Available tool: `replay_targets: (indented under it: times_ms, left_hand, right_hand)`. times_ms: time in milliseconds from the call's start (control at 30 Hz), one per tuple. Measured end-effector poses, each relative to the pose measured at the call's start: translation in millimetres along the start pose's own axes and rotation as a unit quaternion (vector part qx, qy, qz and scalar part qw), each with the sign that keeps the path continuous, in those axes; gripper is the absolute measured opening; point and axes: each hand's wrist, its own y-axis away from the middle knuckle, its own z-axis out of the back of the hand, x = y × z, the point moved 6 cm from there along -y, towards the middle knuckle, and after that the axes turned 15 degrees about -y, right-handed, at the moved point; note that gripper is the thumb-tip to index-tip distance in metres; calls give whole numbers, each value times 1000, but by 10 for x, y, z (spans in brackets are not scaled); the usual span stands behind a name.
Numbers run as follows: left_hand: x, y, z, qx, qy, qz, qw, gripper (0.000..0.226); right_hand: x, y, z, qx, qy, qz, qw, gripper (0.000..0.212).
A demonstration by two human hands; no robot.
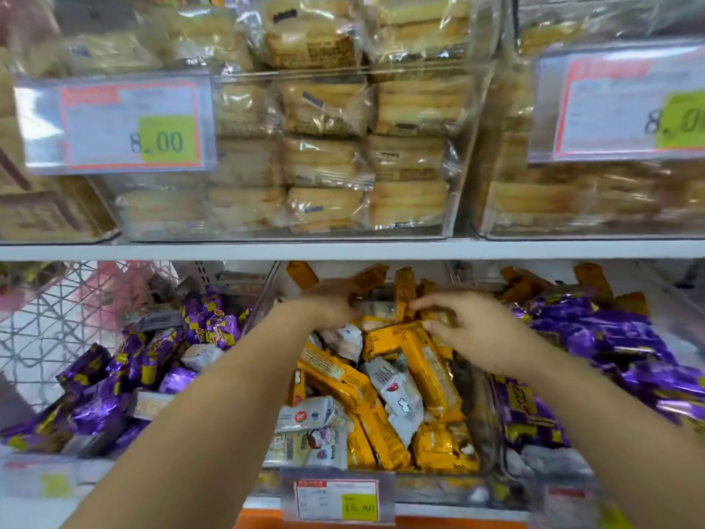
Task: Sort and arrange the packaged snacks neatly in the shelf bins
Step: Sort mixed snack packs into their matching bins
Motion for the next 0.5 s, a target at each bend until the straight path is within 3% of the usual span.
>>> replay_targets:
  times_ms: [200, 400, 500]
  left_hand:
    - [-17, 35, 20, -1, -8, -24, 1000, 48]
    - [-30, 476, 281, -90, 54, -58, 993, 32]
    - [-81, 731, 267, -103, 138, -74, 982, 34]
  right_hand:
    - [1, -1, -15, -2, -18, 10, 1000, 30]
    - [51, -9, -16, -22, -21, 28, 999, 35]
    - [108, 5, -70, 4, -29, 42, 999, 33]
